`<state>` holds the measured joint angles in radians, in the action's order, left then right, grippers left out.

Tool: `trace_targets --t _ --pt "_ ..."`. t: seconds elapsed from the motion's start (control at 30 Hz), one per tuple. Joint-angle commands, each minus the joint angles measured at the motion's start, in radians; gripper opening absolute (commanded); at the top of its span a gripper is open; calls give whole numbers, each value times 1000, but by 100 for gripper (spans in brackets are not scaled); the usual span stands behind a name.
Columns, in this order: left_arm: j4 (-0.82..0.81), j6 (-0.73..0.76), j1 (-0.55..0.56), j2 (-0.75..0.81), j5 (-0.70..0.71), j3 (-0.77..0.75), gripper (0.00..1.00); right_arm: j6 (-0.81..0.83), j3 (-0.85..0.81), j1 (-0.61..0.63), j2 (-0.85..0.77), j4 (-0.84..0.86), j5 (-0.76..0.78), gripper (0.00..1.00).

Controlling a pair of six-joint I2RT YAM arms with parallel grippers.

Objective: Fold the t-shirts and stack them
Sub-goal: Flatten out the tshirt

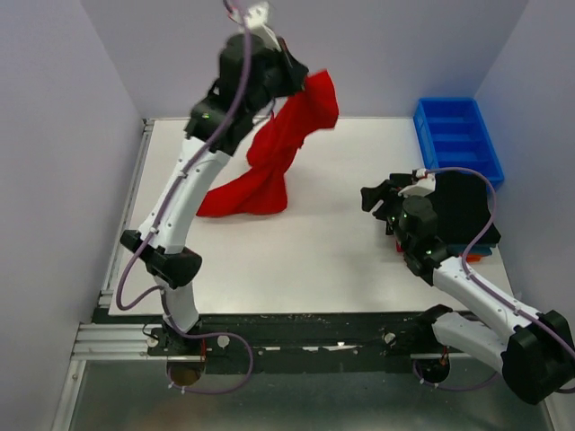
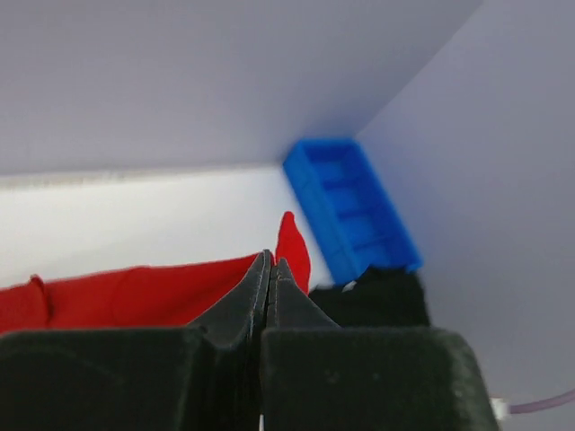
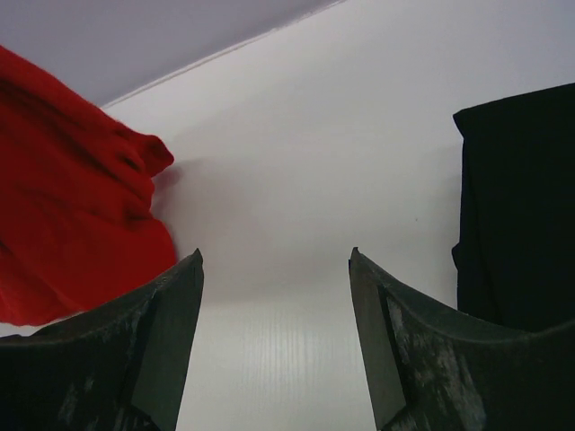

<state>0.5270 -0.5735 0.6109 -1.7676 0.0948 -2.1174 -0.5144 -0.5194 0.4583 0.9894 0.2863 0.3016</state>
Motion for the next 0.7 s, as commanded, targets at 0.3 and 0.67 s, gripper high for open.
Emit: trace_targets --t 0.3,0.67 --pt "-83 -187 -585 353 -207 371 0 63 -45 3 104 53 -151 73" --pt "-332 -267 -688 467 -239 913 0 93 -339 19 515 -173 -401 73"
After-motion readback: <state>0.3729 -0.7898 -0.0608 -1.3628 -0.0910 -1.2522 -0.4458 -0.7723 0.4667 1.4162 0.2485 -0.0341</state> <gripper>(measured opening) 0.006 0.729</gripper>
